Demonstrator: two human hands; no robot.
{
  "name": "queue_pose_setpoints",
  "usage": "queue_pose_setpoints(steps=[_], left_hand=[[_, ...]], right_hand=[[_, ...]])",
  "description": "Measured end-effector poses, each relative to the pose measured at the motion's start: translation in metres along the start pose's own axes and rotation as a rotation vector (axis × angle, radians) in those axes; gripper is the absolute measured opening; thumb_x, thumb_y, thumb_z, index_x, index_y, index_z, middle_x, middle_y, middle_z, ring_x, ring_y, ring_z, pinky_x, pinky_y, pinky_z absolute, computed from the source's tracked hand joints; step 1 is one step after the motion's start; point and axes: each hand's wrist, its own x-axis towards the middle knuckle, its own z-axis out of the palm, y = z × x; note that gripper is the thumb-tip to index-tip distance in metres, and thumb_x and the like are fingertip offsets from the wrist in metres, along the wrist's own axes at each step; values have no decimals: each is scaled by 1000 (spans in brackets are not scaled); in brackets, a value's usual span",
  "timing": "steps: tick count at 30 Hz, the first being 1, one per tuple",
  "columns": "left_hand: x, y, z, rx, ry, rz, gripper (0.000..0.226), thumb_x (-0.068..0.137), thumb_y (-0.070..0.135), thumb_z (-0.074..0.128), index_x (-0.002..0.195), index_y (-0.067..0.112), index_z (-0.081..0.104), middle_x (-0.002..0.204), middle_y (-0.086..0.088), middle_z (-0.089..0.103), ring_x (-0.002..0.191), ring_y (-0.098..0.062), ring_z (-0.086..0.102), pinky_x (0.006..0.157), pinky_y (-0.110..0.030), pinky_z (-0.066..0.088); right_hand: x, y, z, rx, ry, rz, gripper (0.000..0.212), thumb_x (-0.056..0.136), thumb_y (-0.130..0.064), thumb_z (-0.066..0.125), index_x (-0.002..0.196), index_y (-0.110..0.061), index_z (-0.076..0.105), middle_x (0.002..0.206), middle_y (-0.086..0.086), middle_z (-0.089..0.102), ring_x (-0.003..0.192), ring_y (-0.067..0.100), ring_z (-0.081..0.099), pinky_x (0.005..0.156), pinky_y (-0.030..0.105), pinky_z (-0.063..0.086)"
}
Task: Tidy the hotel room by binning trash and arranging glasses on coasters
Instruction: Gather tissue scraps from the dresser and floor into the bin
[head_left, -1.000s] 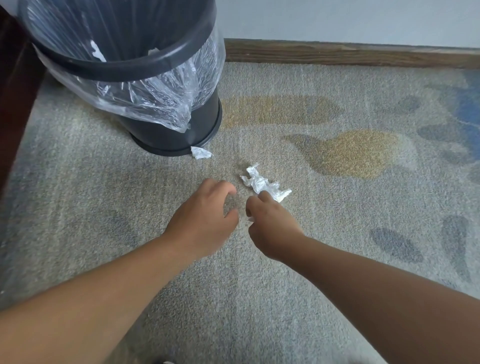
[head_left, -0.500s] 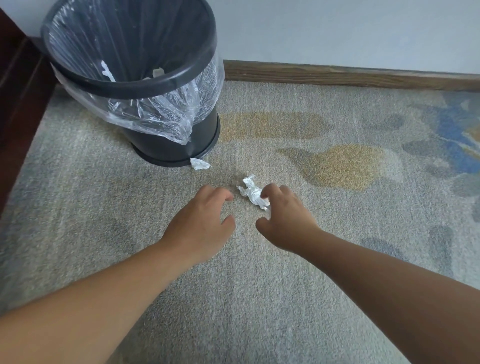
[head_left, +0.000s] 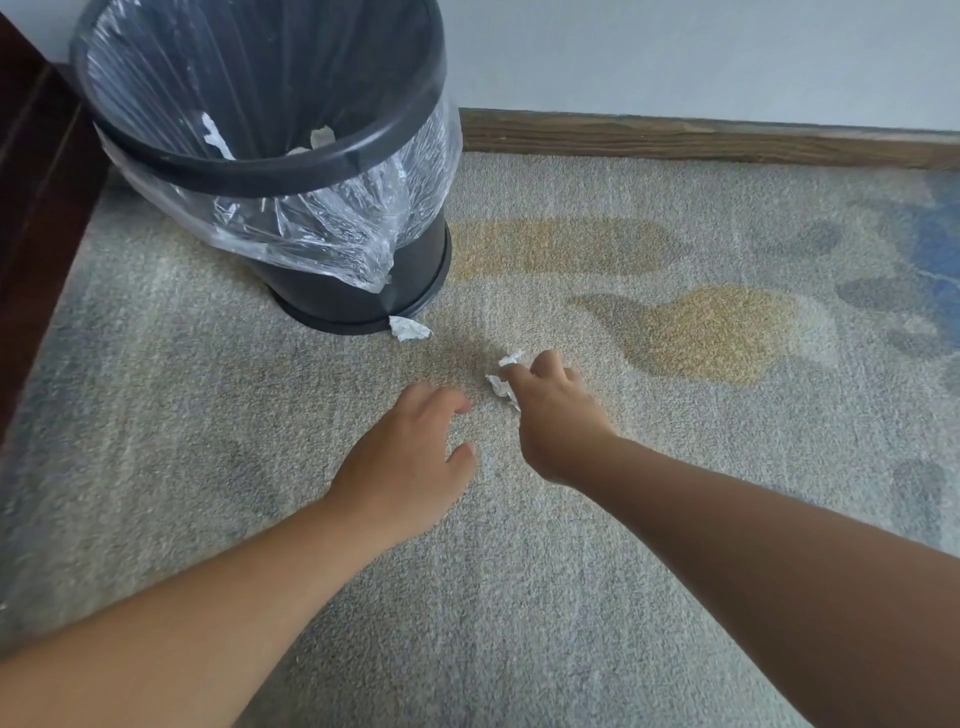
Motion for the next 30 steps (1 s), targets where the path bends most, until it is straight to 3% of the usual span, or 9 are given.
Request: queue_pose_setpoints(steps=[5, 12, 20, 27, 30], left_hand=[[3, -6, 3, -5, -10, -24, 37, 93, 40, 48, 129, 35, 41, 130, 15, 39, 86, 0, 51, 64, -22, 37], [8, -9, 6, -16, -24, -40, 35, 93, 40, 47, 128, 36, 41, 130, 14, 39, 87, -2, 52, 64, -22, 38], [8, -5, 6, -23, -24, -37, 36, 93, 39, 48, 129, 35, 41, 132, 14, 38, 91, -3, 51, 70, -24, 39], [4, -3, -1, -23, 13, -32, 39, 93, 40, 48, 130, 37, 39, 131, 15, 39, 87, -1, 54, 68, -23, 42], [6, -3, -4, -17, 35, -26, 38, 92, 40, 48, 129, 37, 39, 129, 15, 39, 85, 0, 53, 61, -18, 36]], right_hand=[[11, 0, 8, -128, -120, 23, 84, 77, 2, 59, 143, -34, 21, 126, 8, 27, 108, 29, 40, 82, 44, 53], [17, 5, 14, -107, -117, 11, 72, 80, 3, 60, 140, -21, 30, 143, 6, 17, 117, 31, 37, 78, 41, 57], [15, 10, 17, -25, -41, -41, 47, 84, 3, 54, 126, -13, 41, 116, 5, 41, 103, 25, 40, 78, 33, 52], [3, 3, 6, 127, 60, -36, 37, 82, 5, 46, 109, -20, 41, 99, 0, 41, 88, 19, 43, 66, 28, 43], [-4, -3, -8, 209, 101, -50, 29, 84, 1, 44, 97, -24, 41, 94, -3, 40, 73, 14, 46, 54, 23, 35]])
